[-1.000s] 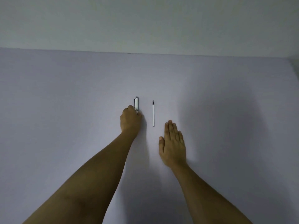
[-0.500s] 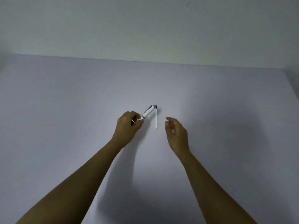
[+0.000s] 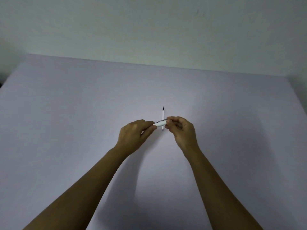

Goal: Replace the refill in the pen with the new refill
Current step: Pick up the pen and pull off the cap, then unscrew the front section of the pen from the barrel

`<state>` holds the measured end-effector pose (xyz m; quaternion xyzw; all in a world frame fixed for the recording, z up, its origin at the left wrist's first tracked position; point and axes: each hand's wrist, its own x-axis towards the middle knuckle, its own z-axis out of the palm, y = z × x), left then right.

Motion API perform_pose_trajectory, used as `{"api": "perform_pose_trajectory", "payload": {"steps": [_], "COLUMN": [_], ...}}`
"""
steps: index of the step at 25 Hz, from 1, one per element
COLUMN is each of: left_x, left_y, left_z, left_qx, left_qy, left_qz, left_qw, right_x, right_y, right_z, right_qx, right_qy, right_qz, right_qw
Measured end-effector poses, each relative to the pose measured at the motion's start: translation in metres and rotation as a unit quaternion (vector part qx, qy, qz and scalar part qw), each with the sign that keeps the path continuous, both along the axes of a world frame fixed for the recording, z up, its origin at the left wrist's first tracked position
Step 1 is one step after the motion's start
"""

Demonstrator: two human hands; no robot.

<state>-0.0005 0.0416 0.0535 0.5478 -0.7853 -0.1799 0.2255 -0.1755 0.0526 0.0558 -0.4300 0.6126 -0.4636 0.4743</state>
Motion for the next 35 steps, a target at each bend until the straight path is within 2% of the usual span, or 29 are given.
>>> {"api": "perform_pose_trajectory", "payload": {"steps": [5, 9, 10, 13, 16, 25, 31, 33, 35], "left_x": [0.005, 0.012, 0.014, 0.018, 0.014, 0.013, 0.016, 0.015, 0.014], "left_y": [0.005, 0.010, 0.013, 0.019, 0.020, 0.023, 0.023, 0.022, 0.020], "left_z": [-0.003, -0.016, -0.020, -0.028, -0.029, -0.028, -0.019, -0.011, -0.002], "left_qx": [0.010, 0.063, 0.080, 0.134, 0.129, 0.088, 0.067, 0.054, 0.042], "left_qy": [0.020, 0.037, 0.051, 0.107, 0.110, 0.079, 0.090, 0.092, 0.086], "left_qz": [0.041, 0.038, 0.044, 0.073, 0.074, 0.074, 0.075, 0.064, 0.037], "left_qw": [0.999, 0.997, 0.994, 0.982, 0.983, 0.990, 0.991, 0.992, 0.995], "right_x": [-0.002, -0.025, -0.032, -0.044, -0.047, -0.041, -0.042, -0.040, -0.035], "right_y": [0.001, -0.003, -0.003, -0.005, -0.010, -0.018, -0.018, -0.020, -0.020], "right_z": [0.000, -0.018, -0.025, -0.051, -0.068, -0.086, -0.071, -0.049, -0.020], "right_qx": [0.006, 0.041, 0.061, 0.137, 0.158, 0.117, 0.097, 0.028, -0.075], "right_qy": [-0.026, -0.061, -0.038, 0.109, 0.186, 0.272, 0.328, 0.338, 0.309], "right_qz": [0.014, -0.075, -0.085, -0.045, -0.008, -0.033, -0.027, -0.014, 0.052], "right_qw": [1.000, 0.994, 0.994, 0.984, 0.970, 0.955, 0.939, 0.941, 0.947]}}
